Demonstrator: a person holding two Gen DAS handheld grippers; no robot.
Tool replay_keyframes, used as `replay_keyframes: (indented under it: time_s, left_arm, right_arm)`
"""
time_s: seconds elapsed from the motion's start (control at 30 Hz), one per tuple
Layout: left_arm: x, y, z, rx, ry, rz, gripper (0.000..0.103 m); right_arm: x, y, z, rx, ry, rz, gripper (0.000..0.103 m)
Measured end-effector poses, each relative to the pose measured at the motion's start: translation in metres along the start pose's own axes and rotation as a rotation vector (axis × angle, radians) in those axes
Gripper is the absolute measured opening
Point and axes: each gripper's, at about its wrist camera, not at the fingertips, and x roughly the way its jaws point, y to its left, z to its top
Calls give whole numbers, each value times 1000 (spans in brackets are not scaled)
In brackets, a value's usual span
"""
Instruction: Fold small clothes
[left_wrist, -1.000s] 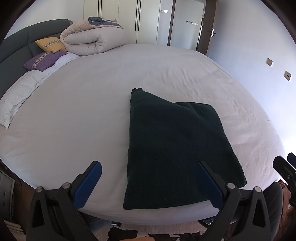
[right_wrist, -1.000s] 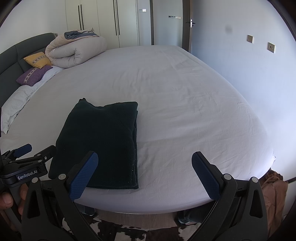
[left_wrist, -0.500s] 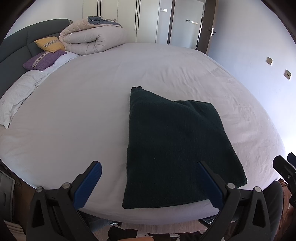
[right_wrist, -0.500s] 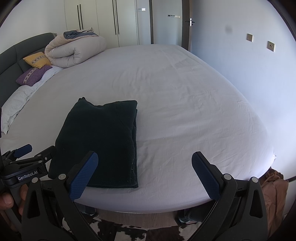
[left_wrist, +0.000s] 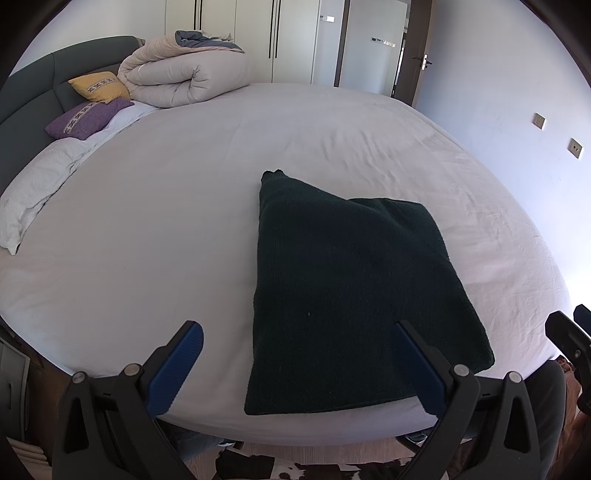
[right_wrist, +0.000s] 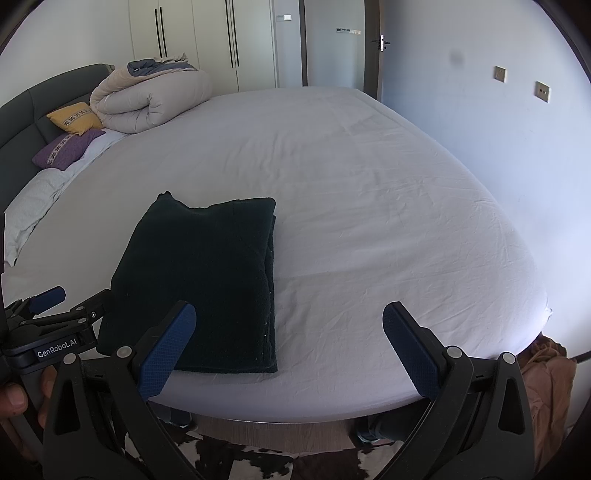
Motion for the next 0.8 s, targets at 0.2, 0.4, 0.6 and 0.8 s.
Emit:
replay_keyframes:
  time_s: [0.2, 0.4, 0.6, 0.8]
  left_arm:
    - [0, 0, 0, 1, 1, 2, 103]
    - [-2, 2, 0, 1, -4, 8, 103]
    - [-2, 4, 1, 3, -5, 15, 103]
    - [-3, 4, 2, 6, -17, 22, 103]
  right_arm:
    - [3, -1, 2, 0, 3, 0, 103]
    - [8, -1, 3, -2, 10, -1, 103]
    - [12, -1, 3, 3, 18, 4, 103]
    - [15, -1, 3, 6, 24, 5, 103]
